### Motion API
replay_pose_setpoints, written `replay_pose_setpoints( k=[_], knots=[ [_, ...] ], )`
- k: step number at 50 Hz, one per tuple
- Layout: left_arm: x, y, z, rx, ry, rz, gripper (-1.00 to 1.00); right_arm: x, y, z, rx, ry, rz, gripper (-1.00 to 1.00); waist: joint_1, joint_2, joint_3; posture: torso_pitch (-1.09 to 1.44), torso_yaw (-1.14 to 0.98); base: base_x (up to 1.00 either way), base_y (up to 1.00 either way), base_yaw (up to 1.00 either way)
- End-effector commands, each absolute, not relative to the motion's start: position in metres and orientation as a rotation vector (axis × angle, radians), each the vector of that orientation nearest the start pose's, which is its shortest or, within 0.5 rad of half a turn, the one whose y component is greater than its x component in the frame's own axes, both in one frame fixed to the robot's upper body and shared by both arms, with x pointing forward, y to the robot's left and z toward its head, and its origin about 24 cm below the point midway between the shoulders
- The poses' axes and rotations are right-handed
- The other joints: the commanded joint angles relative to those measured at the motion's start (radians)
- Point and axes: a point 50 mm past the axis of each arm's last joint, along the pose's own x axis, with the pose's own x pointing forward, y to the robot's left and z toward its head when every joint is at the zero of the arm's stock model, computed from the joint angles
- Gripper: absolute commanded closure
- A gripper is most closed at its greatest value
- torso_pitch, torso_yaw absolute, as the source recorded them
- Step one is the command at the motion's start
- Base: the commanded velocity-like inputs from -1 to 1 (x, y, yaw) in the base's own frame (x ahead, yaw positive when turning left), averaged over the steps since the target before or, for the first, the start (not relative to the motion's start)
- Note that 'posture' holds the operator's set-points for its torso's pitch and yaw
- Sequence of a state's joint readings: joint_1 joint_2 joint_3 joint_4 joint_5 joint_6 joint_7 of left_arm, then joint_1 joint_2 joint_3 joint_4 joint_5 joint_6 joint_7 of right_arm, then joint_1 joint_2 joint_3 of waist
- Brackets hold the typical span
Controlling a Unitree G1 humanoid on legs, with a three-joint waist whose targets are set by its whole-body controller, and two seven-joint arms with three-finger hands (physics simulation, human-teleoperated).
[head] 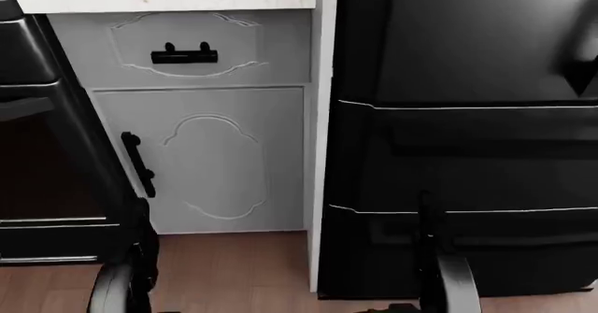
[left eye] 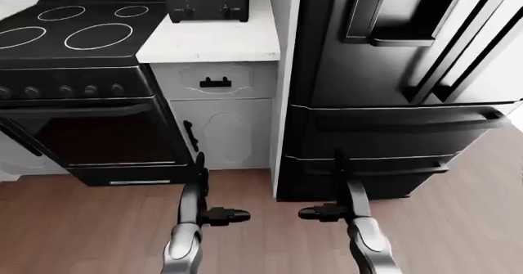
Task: Push down the lever of the toaster to turn it on.
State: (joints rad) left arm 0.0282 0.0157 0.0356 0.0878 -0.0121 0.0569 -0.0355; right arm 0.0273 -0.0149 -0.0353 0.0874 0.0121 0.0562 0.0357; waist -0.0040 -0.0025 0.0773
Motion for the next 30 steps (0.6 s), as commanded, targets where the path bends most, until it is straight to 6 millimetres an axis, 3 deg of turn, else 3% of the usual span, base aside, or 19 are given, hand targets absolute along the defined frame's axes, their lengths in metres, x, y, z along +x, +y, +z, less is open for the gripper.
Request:
replay_pose_setpoints(
  k=[1, 3, 4, 5, 7, 8, 20, 27, 30],
  knots=[
    [0.256, 0.161, 0.042, 0.000, -0.005, 0.012, -1.00, 0.254, -0.159, 0.037, -0.032, 0.010, 0.004, -1.00, -0.002, -0.008, -0.001, 0.00, 0.00, 0.00, 0.00, 0.00],
    [0.256, 0.162, 0.041, 0.003, -0.004, 0.016, -1.00, 0.255, -0.159, 0.038, -0.035, 0.013, 0.002, -1.00, 0.007, -0.001, -0.061, 0.00, 0.00, 0.00, 0.00, 0.00],
    [0.257, 0.162, 0.040, 0.003, -0.003, 0.018, -1.00, 0.255, -0.159, 0.038, -0.036, 0.014, 0.000, -1.00, 0.007, -0.001, -0.052, 0.00, 0.00, 0.00, 0.00, 0.00],
    [0.256, 0.162, 0.042, 0.001, -0.004, 0.017, -1.00, 0.255, -0.159, 0.038, -0.036, 0.014, -0.002, -1.00, 0.006, -0.007, -0.017, 0.00, 0.00, 0.00, 0.00, 0.00],
    [0.255, 0.162, 0.042, 0.002, -0.004, 0.014, -1.00, 0.254, -0.159, 0.038, -0.038, 0.014, 0.000, -1.00, 0.007, -0.008, -0.069, 0.00, 0.00, 0.00, 0.00, 0.00],
    [0.255, 0.162, 0.042, 0.002, -0.006, 0.013, -1.00, 0.254, -0.159, 0.038, -0.040, 0.013, 0.000, -1.00, 0.007, -0.007, -0.075, 0.00, 0.00, 0.00, 0.00, 0.00],
    [0.261, 0.167, 0.044, 0.008, -0.004, 0.045, -1.00, 0.259, -0.164, 0.042, -0.050, 0.020, -0.046, -1.00, 0.007, -0.004, -0.087, 0.00, 0.00, 0.00, 0.00, 0.00],
    [0.280, 0.170, 0.080, 0.014, -0.014, 0.048, -1.00, 0.276, -0.167, 0.105, -0.060, -0.036, -0.073, -1.00, 0.009, -0.003, -0.093, 0.00, 0.00, 0.00, 0.00, 0.00],
    [0.295, 0.172, 0.111, 0.018, -0.035, 0.043, -1.00, 0.283, -0.164, 0.126, -0.074, -0.051, -0.065, -1.00, 0.010, -0.003, -0.095, 0.00, 0.00, 0.00, 0.00, 0.00]
  ],
)
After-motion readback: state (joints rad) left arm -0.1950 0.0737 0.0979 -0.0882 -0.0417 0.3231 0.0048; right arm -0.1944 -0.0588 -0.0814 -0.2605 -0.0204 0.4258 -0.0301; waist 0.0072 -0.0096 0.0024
